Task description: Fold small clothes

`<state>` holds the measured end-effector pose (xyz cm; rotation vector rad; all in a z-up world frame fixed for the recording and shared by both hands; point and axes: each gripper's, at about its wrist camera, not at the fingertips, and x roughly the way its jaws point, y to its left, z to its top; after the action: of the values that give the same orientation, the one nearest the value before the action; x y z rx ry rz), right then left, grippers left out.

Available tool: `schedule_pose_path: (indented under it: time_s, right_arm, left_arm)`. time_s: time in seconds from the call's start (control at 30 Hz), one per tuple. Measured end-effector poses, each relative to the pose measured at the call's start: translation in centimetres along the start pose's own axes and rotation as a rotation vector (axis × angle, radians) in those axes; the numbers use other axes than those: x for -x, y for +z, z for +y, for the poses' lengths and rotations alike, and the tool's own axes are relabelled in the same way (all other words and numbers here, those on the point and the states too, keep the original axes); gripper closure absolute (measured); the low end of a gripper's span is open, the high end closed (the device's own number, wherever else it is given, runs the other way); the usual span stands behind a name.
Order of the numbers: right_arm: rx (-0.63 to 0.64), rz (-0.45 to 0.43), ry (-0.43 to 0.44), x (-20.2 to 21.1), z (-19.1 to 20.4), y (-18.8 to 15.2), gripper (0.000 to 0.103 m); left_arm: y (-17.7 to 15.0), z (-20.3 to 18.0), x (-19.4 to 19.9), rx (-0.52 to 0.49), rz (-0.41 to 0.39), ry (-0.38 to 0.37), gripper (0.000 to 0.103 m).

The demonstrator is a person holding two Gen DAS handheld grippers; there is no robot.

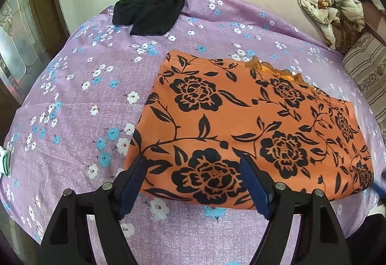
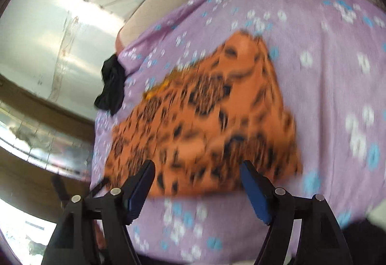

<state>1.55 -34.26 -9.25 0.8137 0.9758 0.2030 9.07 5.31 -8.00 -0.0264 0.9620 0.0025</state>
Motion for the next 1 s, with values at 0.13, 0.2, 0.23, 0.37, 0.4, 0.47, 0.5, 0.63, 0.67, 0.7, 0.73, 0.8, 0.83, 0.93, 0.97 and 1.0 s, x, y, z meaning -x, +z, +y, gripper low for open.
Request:
schedule_pose_path:
  time_s: [0.13, 0.2, 0.23, 0.37, 0.4, 0.47, 0.5, 0.63, 0.67, 0.7, 0.73, 0.8, 0.83, 0.93, 0.97, 1.0]
  right_arm:
    - [-0.118, 0.065, 0.021, -1.8, -2.5, -2.6, 0.027]
    - [-0.156, 0.063, 0.03, -2.2, -3.6, -2.9, 0.027]
    - [-0.174, 0.054, 0.045, -2.1, -4.0, -2.8, 0.027]
    - [-0.229, -0.013, 0.038, -1.4, -4.9, -1.3, 0.027]
    - [-0.244, -0.031, 0.042, -1.2, -5.2, -0.7, 0.027]
    - [-0.273, -0.049, 0.039, -1.3, -5.7, -0.1, 0.027]
    - [-0.29, -0.056, 0.046, -1.4, -6.0, 0.3, 0.027]
    - [-0.301, -0.083, 0.035, -1.6, -6.5, 1.4, 0.03]
    - [-0.298, -0.086, 0.024, -1.6, -6.6, 1.7, 0.034]
    - [-0.294, -0.088, 0.013, -1.7, -6.6, 1.9, 0.036]
    - [-0.284, -0.091, 0.001, -1.7, -6.5, 2.0, 0.043]
    - [-0.259, -0.09, -0.027, -2.1, -6.1, 2.2, 0.059]
    - [-0.249, -0.085, -0.035, -2.1, -6.1, 2.3, 0.066]
    - [-0.247, -0.082, -0.049, -2.5, -6.1, 2.3, 0.064]
    - [-0.255, -0.081, -0.046, -2.4, -6.1, 2.4, 0.063]
    - [-0.261, -0.083, -0.041, -2.3, -6.0, 2.4, 0.062]
  left_arm:
    - [-0.2, -0.4, 0.7, 0.001, -0.003, -0.009, 0.024]
    - [-0.4, -0.6, 1.0, -0.002, -0.005, -0.015, 0.024]
    - [-0.5, -0.8, 1.1, -0.006, -0.005, -0.016, 0.024]
    - [-0.8, -1.3, 0.8, -0.009, 0.001, -0.02, 0.024]
    - [-0.8, -1.6, 0.6, -0.012, 0.005, -0.02, 0.024]
    - [-0.7, -2.2, 0.3, -0.02, 0.002, -0.016, 0.024]
    - [-0.6, -2.5, 0.1, -0.026, -0.001, -0.011, 0.024]
    - [-0.1, -3.8, -1.1, -0.041, 0.002, -0.003, 0.024]
    - [0.0, -4.1, -1.5, -0.046, 0.003, 0.004, 0.024]
    - [0.1, -4.5, -1.9, -0.052, 0.005, 0.01, 0.024]
    - [0.1, -4.7, -2.1, -0.059, 0.004, 0.01, 0.024]
    - [0.1, -5.4, -2.9, -0.077, 0.014, 0.018, 0.024]
    - [0.0, -5.7, -3.5, -0.088, 0.028, 0.023, 0.024]
    - [-0.4, -6.5, -5.1, -0.128, 0.069, 0.049, 0.024]
    - [-0.4, -6.5, -5.1, -0.13, 0.065, 0.05, 0.024]
    - [-0.3, -6.3, -4.7, -0.119, 0.052, 0.04, 0.024]
